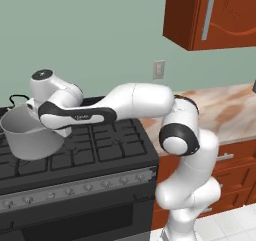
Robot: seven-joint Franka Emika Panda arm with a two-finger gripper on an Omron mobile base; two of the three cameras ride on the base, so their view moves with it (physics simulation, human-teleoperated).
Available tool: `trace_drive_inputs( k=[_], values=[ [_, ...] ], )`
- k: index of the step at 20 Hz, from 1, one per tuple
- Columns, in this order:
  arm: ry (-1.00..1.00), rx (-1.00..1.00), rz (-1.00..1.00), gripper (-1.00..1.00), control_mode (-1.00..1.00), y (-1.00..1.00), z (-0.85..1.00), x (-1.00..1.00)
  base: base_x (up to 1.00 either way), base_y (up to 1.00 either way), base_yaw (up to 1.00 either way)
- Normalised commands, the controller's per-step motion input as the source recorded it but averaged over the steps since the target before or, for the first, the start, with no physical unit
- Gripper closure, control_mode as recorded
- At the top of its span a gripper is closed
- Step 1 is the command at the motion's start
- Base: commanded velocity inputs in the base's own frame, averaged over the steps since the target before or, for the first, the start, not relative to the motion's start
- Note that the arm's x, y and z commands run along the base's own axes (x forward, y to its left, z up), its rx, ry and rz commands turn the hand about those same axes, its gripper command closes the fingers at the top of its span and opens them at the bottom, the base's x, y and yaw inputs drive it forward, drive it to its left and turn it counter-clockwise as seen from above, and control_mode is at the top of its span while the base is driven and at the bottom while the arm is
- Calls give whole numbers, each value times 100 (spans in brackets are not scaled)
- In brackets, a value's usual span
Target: Pick the kettle from the cabinet and place it on a stove burner. Then pick the pot from the counter and place it on another stove burner. Finally, turn both burners on.
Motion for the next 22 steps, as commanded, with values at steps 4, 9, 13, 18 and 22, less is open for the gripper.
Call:
trace_drive_inputs(
  k=[4, 9, 13, 18, 22],
  values=[
    [0, 0, 0, 100, -100, 29, -10, 10, 0, 0, 0],
    [0, 0, 0, 100, -100, 33, -8, 16, 0, 0, 0],
    [0, 0, 0, 100, -100, 32, -7, 16, 0, 0, 0],
    [0, 0, 0, 100, -100, 24, -14, 16, 0, 0, 0],
    [0, 0, 0, 100, -100, 12, -14, 16, 0, 0, 0]
  ],
)
